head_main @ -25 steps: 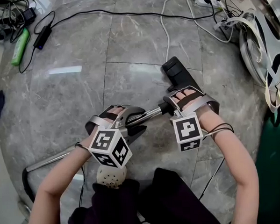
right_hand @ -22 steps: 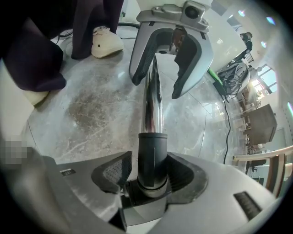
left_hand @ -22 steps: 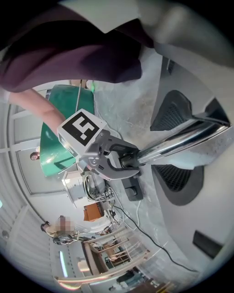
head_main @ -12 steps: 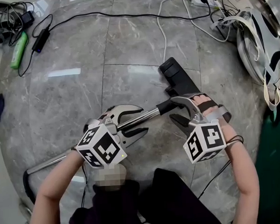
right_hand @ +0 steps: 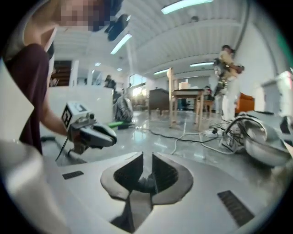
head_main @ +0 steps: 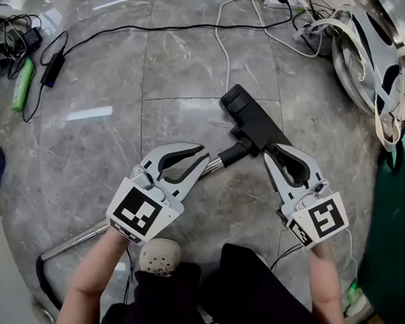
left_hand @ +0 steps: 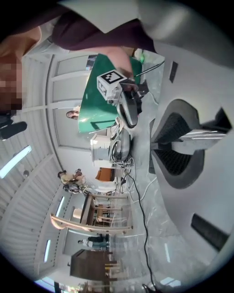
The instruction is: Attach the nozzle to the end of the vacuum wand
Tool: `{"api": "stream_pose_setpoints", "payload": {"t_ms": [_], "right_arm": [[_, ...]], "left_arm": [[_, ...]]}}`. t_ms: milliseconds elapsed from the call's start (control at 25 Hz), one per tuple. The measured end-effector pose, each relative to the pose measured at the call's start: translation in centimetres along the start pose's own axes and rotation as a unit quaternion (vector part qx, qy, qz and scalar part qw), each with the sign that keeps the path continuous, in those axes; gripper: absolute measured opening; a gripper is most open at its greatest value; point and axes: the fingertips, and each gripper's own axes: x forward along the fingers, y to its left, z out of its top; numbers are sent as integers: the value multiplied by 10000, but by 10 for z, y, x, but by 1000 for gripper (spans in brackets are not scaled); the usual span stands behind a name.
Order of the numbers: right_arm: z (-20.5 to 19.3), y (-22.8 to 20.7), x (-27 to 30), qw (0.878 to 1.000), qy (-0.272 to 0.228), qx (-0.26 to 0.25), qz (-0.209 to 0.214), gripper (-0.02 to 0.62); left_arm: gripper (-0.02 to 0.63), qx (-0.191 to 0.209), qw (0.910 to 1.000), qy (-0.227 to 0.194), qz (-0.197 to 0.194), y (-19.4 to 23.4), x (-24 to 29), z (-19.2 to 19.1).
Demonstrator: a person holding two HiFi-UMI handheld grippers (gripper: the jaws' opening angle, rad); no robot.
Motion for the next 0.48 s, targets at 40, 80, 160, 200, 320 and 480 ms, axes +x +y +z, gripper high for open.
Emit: {"api": "stream_pose_setpoints", "payload": {"t_ms": [40, 80, 160, 200, 320, 480], "right_arm": [[0, -8, -7, 9984, -279, 411, -276, 56], [-1, -14, -14, 9943, -519, 776, -506, 37], [-7, -18, -27, 9820, -895, 1500, -717, 15], [-12, -17, -32, 9742, -1026, 1870, -736, 14], [-26, -14, -41, 9548, -1198, 2580, -861, 14], [-43, -12, -54, 9505, -1161, 2613, -1220, 14]], "left_arm": [[39, -180, 9996, -186, 116, 3, 0, 3], [23, -312, 9988, -323, 202, 5, 0, 6], [11, -458, 9975, -450, 304, 4, 0, 9], [9, -514, 9969, -487, 344, 3, 0, 10], [9, -549, 9958, -556, 478, -1, 0, 11], [9, -426, 9958, -541, 608, -6, -7, 5]]}}
